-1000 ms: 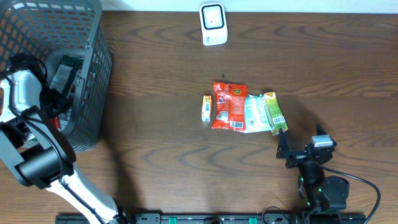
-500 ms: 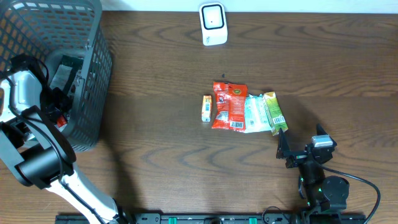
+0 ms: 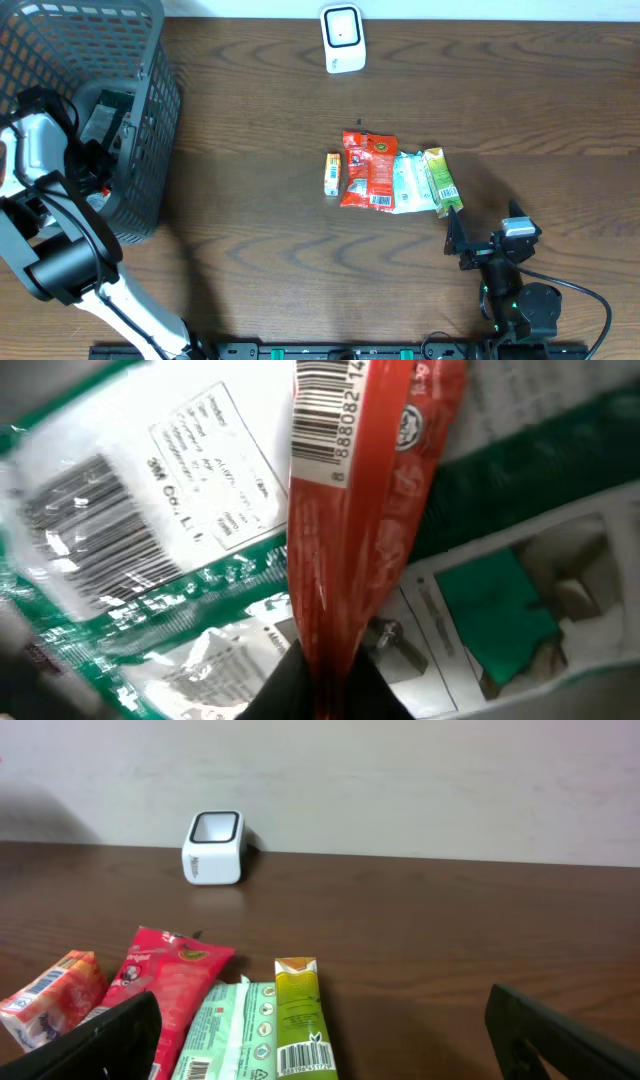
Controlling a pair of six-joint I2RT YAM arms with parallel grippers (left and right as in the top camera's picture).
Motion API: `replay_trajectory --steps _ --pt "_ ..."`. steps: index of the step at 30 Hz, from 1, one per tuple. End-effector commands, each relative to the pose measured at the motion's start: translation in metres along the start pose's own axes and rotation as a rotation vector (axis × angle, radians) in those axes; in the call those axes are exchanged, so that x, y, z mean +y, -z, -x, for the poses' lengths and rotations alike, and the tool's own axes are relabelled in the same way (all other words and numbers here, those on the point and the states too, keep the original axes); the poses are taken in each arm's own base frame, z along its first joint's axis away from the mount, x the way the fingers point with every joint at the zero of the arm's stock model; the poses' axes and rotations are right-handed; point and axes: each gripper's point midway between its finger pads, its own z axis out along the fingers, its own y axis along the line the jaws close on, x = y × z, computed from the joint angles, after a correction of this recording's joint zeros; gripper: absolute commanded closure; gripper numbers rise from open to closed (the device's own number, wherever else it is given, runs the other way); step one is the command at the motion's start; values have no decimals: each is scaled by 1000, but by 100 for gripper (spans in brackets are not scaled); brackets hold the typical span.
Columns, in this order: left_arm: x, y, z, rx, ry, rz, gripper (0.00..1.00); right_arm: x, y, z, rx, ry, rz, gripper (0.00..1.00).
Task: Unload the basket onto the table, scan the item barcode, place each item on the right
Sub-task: 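Grasp the thin red stick packet in the basket with the left gripper, then carry the red stick packet to the table beside the tissue pack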
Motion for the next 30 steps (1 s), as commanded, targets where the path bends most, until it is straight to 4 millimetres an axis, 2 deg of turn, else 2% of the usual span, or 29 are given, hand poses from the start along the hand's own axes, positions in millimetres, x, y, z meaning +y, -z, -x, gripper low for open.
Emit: replay_trajectory --steps 1,6,10,12,15,19,21,24,25,30 --pt "1 49 12 -131 17 -40 91 -3 0 0 0 -14 -13 1" --pt "5 122 23 -339 40 -106 91 -3 0 0 0 -14 -13 1" --pt "9 181 16 -481 89 -165 91 -3 0 0 -1 -14 -13 1" --pt "6 208 8 -543 81 -202 91 -3 0 0 0 -14 -13 1" --pt "-11 246 -13 -617 28 -289 91 -3 0 0 0 -14 -13 1" --pt "-37 281 -47 -676 -48 -373 90 -3 0 0 0 -14 -13 1" --pt "-58 288 -71 -658 -114 -413 90 -3 0 0 0 -14 -13 1" --pt "-90 281 -105 -590 -226 -440 91 -3 0 0 0 -14 -13 1" --pt "-106 274 -121 -552 -285 -446 90 -3 0 0 0 -14 -13 1" --pt "-160 227 -176 -399 -440 -440 90 -3 0 0 0 -14 -13 1"
